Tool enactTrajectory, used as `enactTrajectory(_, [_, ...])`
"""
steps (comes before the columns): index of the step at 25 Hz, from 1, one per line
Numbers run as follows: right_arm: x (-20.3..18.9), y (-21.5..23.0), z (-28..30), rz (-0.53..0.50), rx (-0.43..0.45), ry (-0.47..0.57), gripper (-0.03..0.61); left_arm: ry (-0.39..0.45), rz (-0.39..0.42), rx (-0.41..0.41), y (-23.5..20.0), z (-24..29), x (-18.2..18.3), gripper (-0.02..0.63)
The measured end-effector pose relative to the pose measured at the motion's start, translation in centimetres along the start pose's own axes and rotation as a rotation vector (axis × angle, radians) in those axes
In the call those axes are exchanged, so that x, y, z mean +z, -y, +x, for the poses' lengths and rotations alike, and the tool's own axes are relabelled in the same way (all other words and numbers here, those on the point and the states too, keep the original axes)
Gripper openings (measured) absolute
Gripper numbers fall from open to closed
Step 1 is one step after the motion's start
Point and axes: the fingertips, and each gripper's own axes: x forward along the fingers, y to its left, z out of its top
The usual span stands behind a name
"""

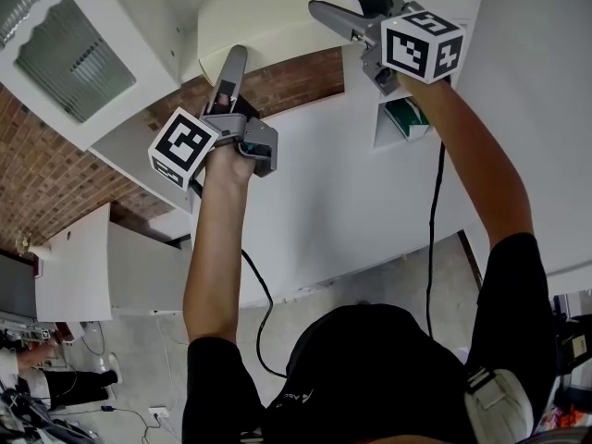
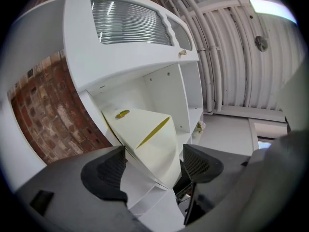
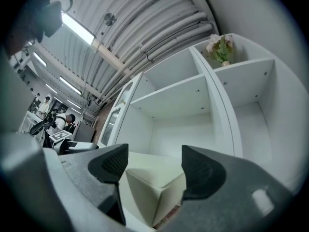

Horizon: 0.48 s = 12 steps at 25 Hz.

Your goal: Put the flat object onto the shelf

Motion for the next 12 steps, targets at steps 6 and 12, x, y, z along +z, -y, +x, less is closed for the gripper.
enactTrajectory(6, [1.0, -2.4, -2.4, -0.031, 0.028, 0.023, 0.345, -0.013, 0.054, 0.0, 1.1, -1.5, -0.1, 0.365])
enactTrajectory(12, [0.3, -3.8, -3.7, -0.032, 0.036, 0.008, 0.345, -0.078, 0.101, 0.059, 0.7, -1.4, -0.8, 0.366])
